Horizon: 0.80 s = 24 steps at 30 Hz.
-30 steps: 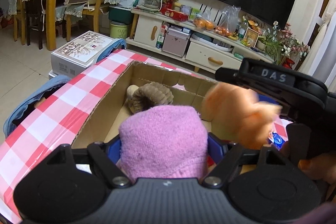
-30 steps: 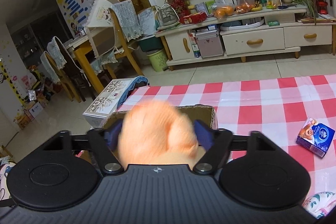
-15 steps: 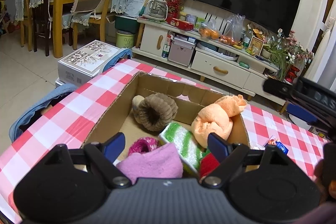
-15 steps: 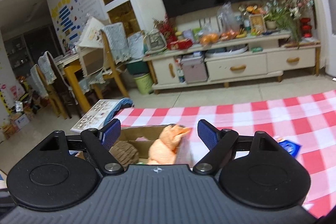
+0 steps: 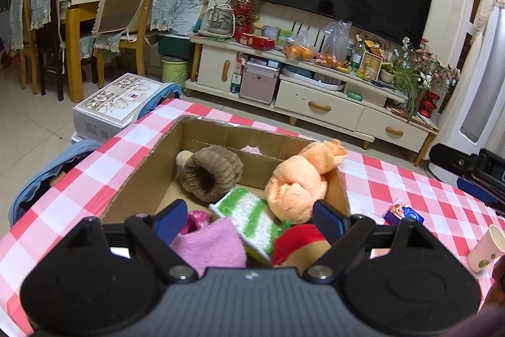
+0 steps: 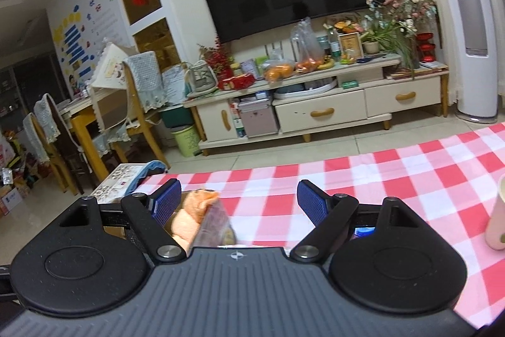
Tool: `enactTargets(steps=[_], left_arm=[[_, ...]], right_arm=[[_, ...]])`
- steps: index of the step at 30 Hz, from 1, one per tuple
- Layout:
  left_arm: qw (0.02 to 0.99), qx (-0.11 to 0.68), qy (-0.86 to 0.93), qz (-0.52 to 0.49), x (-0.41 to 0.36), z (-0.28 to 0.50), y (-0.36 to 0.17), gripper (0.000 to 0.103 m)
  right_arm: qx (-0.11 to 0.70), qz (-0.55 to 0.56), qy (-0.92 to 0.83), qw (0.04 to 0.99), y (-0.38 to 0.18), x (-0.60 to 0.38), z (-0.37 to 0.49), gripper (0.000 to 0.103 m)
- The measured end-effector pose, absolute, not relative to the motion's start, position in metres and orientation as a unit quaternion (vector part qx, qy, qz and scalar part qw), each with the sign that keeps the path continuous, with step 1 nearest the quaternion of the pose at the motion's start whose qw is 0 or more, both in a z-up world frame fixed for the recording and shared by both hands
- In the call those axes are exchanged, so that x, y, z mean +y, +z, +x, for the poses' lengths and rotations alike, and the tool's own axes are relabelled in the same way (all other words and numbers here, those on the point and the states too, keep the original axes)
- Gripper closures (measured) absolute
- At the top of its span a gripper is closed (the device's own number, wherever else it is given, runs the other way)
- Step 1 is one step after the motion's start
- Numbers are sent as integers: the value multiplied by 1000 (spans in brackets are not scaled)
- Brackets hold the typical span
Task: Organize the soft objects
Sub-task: 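Move both open tools back over the table toward the white bundle and tissue pack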
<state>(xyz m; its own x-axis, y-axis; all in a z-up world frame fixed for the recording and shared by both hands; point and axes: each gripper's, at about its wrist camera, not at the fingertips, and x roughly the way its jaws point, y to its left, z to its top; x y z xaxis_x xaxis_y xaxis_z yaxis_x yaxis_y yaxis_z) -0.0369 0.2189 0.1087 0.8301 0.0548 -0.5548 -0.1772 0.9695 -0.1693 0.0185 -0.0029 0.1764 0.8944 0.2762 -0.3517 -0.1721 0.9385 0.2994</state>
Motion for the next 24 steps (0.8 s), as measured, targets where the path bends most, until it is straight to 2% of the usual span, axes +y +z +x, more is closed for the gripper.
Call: enactTargets(steps=[24], left_arm=[[957,283,25,-62,158,-34,107,16]], right_arm=[[216,165,44,961,135,-74,-28,2]])
